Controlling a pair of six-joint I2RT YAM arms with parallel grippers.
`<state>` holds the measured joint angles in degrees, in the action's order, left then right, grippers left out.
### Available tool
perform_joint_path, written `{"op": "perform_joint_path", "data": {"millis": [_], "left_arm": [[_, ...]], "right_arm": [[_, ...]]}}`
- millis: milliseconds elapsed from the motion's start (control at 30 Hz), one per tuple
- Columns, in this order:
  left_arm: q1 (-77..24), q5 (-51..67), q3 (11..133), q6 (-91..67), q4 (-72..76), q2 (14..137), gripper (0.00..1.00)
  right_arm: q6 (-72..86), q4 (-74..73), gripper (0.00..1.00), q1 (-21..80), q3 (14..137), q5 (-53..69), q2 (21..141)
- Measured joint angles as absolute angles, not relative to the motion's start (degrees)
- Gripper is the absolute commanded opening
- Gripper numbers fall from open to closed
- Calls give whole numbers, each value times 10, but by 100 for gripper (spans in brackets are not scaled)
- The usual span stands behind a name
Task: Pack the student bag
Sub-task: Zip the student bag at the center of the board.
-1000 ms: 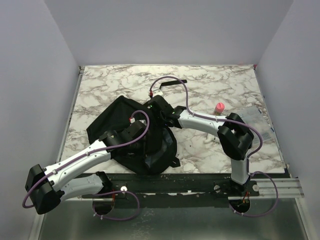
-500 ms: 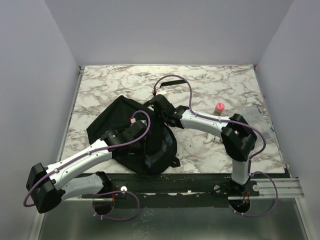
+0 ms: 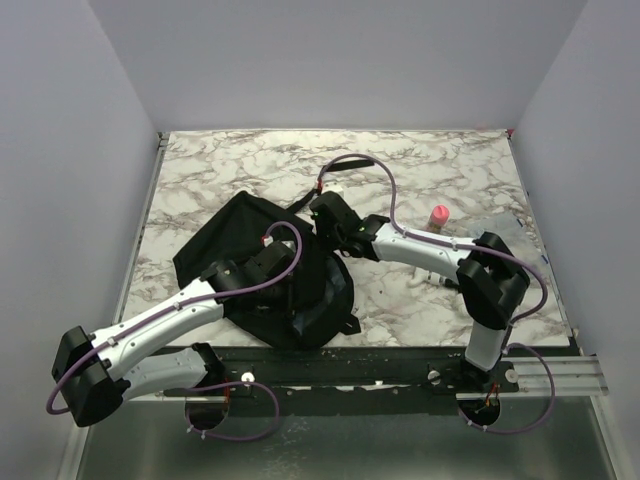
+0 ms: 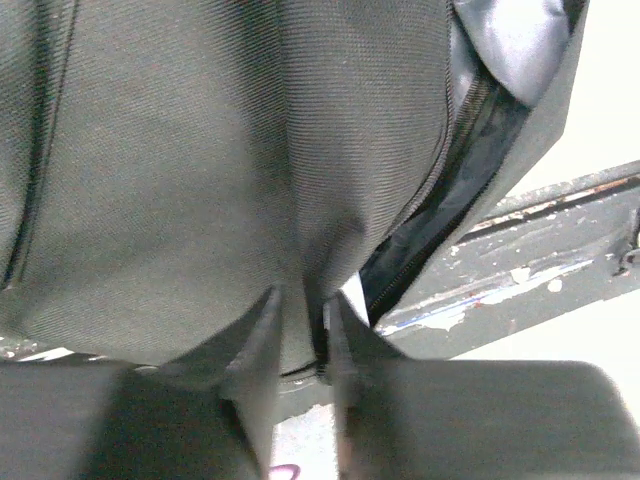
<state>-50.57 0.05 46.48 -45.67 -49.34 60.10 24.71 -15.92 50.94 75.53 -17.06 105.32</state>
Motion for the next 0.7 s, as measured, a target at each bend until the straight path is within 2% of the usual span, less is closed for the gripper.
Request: {"op": "perform_joint_path", "data": {"millis": [67,133,200,333,467,700], "left_arm": [[-506,8,465,-452,-492,598,55],[-501,15,465,-445,-487,587,65],[-489,26,465,-439,-482,572,71],[-440,62,466,-423,-471,547,74],[-337,122,488,-408,-446,541,79],[-236,228,526,-453,-350,606,73]], "right_arm": [[255,-157,0,509,747,-166,1042],[263,-150,0,508,734,-163,1029],[276,-144,0,505,722,-163,1018],[326,-143,0,497,706,-165,1002],[388,-138,0,492,690,-165,981],[496,-95,0,486,628,-162,937]]}}
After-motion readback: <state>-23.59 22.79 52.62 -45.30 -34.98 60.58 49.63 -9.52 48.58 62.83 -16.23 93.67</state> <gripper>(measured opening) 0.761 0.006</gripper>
